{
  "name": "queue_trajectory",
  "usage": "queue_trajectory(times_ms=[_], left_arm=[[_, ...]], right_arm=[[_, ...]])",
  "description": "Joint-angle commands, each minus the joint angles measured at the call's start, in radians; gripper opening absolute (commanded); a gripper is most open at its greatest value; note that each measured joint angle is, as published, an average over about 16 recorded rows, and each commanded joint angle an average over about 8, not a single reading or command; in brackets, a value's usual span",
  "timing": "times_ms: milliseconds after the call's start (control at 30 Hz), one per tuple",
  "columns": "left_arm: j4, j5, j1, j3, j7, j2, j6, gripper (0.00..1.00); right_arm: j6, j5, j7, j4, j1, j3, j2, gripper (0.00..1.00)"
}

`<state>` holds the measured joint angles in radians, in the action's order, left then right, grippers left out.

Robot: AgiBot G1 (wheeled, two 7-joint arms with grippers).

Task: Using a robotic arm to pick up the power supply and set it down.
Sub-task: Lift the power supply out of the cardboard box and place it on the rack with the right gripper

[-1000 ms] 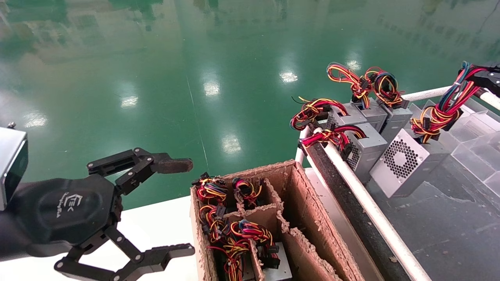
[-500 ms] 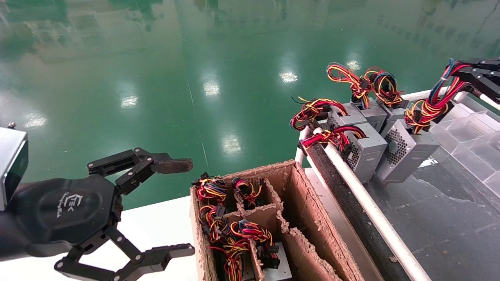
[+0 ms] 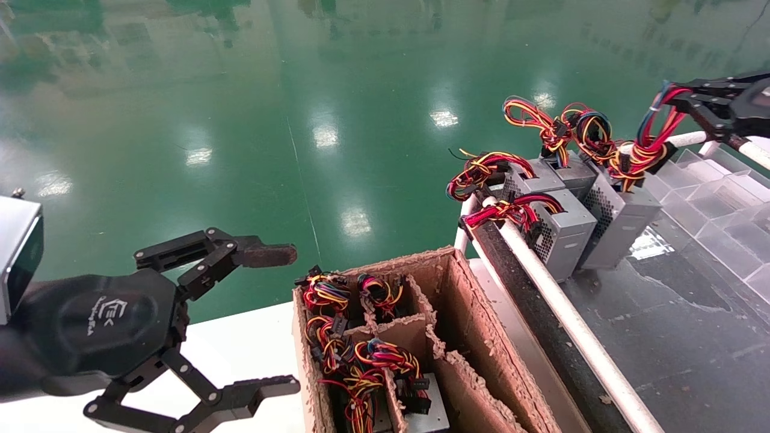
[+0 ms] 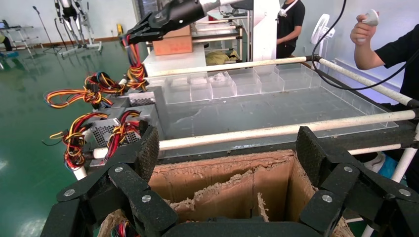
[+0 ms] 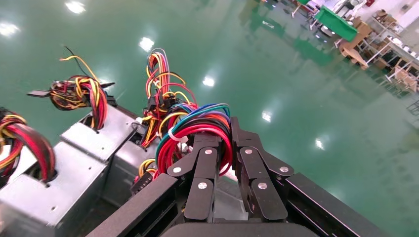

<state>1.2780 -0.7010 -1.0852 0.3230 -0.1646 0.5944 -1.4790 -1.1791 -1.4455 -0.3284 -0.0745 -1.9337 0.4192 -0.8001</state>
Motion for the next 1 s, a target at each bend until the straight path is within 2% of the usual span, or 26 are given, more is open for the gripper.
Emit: queue_trajectory(times_ms=[33,400,433,667,700,1000], left_arm=[[0.0,0.0,0.0,0.0,0.0,0.0,0.0,1.0],[0.0,0.0,0.0,0.0,0.0,0.0,0.0,1.0],[0.0,0.0,0.0,0.0,0.0,0.0,0.0,1.0],[0.0,0.0,0.0,0.001,0.0,0.0,0.0,1.0],[0.0,0.0,0.0,0.001,0.0,0.0,0.0,1.0],[0.0,0.001,0.0,0.001,0.0,0.0,0.0,1.0]], right_arm=[[0.024,-0.004,-0.01,0.007,-0.003,0.002,-0.018,0.0],[0.033,-0.004,-0.034,0.034,-0.003,0.003,-0.074,0.0],[0.031,-0.004,-0.035,0.035,-0.003,0.003,-0.077,0.04],[0.022,-0.001,-0.047,0.048,0.0,0.001,-0.087,0.91],[0.021,0.0,-0.048,0.049,0.0,0.001,-0.087,1.0],[-0.044,-0.005,-0.064,0.054,-0.002,0.005,-0.072,1.0]])
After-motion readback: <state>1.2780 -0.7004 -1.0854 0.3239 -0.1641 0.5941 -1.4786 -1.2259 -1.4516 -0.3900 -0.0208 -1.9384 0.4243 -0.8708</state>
